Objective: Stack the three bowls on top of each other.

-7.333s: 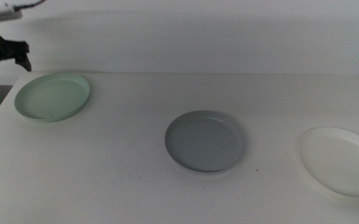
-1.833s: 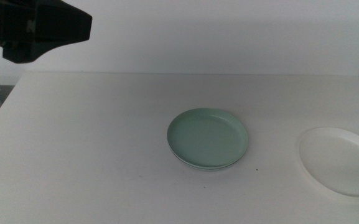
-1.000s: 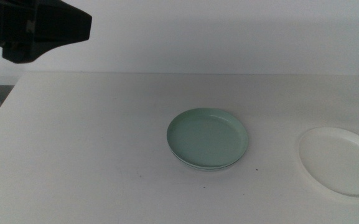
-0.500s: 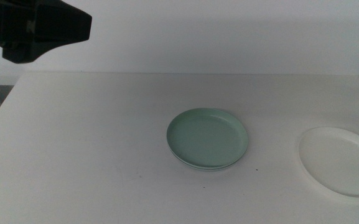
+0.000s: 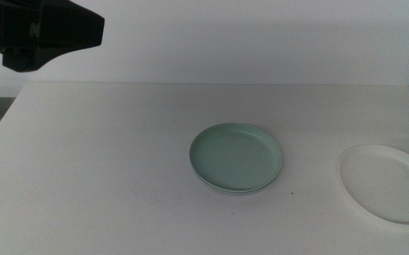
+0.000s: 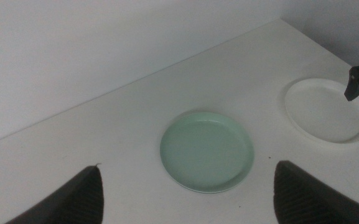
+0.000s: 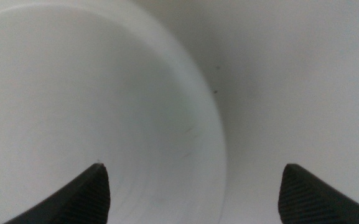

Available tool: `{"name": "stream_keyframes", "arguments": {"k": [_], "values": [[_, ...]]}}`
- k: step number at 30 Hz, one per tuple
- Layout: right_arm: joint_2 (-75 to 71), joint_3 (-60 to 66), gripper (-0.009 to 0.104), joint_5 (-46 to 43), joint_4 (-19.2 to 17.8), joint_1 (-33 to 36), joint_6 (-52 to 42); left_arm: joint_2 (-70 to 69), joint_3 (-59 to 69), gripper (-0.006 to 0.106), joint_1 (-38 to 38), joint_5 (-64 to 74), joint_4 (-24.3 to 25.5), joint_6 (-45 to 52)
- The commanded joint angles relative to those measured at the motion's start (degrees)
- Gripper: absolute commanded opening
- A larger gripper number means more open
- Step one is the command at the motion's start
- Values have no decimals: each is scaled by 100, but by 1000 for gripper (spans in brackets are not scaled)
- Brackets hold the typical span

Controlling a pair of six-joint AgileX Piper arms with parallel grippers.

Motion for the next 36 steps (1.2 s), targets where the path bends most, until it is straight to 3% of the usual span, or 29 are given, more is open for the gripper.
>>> {"name": "stream_keyframes", "arguments": {"k": [1, 4, 7, 10, 13, 21, 26, 36], "values": [[171, -46, 93, -134, 370, -241, -276, -17, 23, 94, -5, -81, 5, 4], [404, -46, 89, -224, 690, -354, -492, -17, 23, 94, -5, -81, 5, 15], [576, -46, 76, -332, 755, -352, -586, -17, 23, 94, -5, -71, 5, 15], [688, -46, 47, -427, 755, -352, -586, -17, 23, 94, -5, -71, 5, 15], [674, -70, -1, -394, 877, -366, -586, -17, 23, 94, -5, -71, 5, 15], [-359, -782, -2, 206, 911, 16, -379, -17, 23, 94, -5, -70, 5, 4], [-507, -1704, -2, 970, 1130, 951, -120, -17, 23, 94, -5, -81, 5, 4], [299, -2056, -2, 527, 1573, 2713, 75, -17, 23, 94, -5, -81, 5, 4]]}}
